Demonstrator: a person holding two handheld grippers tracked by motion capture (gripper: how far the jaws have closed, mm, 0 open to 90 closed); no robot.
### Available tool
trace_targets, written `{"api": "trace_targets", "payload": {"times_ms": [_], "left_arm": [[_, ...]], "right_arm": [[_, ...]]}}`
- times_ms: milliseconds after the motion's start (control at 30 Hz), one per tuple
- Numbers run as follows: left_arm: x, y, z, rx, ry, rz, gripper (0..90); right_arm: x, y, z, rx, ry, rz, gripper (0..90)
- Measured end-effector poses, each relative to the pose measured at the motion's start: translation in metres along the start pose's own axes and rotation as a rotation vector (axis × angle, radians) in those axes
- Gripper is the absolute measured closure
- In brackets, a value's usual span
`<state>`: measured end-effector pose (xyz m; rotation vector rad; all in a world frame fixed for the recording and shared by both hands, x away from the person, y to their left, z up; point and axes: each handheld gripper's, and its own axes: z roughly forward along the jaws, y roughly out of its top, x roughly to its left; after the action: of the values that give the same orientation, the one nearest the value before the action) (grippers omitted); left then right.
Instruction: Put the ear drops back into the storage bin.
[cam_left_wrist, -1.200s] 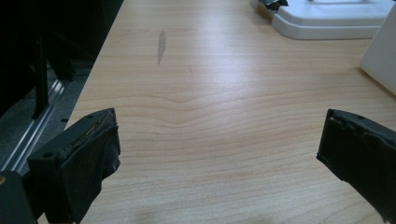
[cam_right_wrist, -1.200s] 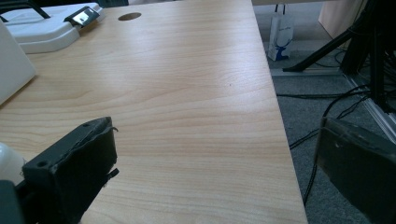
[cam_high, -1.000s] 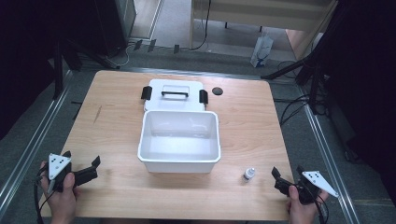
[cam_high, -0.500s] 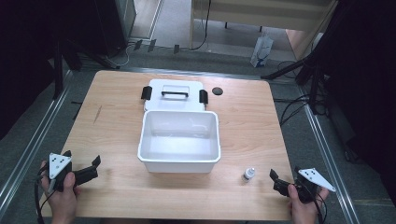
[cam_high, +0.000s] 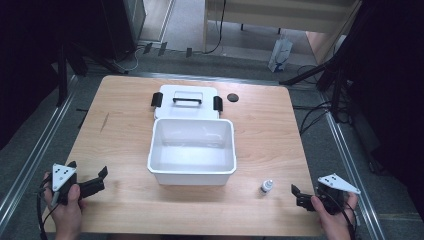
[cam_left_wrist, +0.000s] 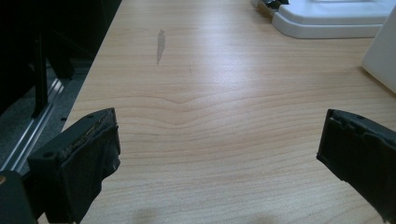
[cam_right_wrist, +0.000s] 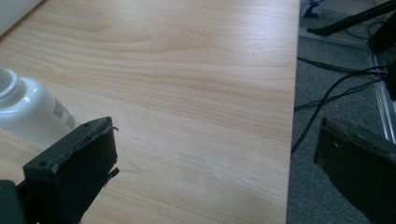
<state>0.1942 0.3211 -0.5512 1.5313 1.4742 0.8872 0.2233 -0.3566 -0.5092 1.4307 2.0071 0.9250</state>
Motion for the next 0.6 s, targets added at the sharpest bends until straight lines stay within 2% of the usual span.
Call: {"api": "trace_targets", "payload": {"times_ms": [133, 233, 267, 300, 333, 500, 533, 600], "left_arm": [[0.000, 0.000, 0.000, -0.001, 0.000, -0.002, 0.0], [0.000, 0.000, 0.000, 0.000, 0.000, -0.002, 0.0], [0.000, 0.000, 0.000, 0.001, -0.001, -0.002, 0.0], [0.000, 0.000, 0.000, 0.001, -0.001, -0.002, 0.0], [0.000, 0.000, 0.000, 0.001, -0.001, -0.001, 0.0], [0.000, 0.000, 0.000, 0.002, -0.001, 0.000, 0.0], [0.000, 0.000, 0.000, 0.002, -0.001, 0.000, 0.0], [0.000, 0.000, 0.000, 0.002, -0.001, -0.001, 0.0]], "right_arm": [[0.003, 0.006, 0.001, 0.038, 0.022, -0.033, 0.0], [0.009, 0.014, 0.002, 0.085, 0.040, -0.081, 1.4], [0.012, 0.018, 0.003, 0.109, 0.050, -0.110, 2.9], [0.012, 0.018, 0.003, 0.109, 0.050, -0.110, 2.9], [0.016, 0.024, 0.003, 0.136, 0.070, -0.142, 3.3], [0.019, 0.032, 0.002, 0.169, 0.098, -0.180, 4.5], [0.021, 0.038, 0.002, 0.192, 0.117, -0.213, 5.8], [0.024, 0.043, 0.002, 0.218, 0.132, -0.247, 6.4]]}}
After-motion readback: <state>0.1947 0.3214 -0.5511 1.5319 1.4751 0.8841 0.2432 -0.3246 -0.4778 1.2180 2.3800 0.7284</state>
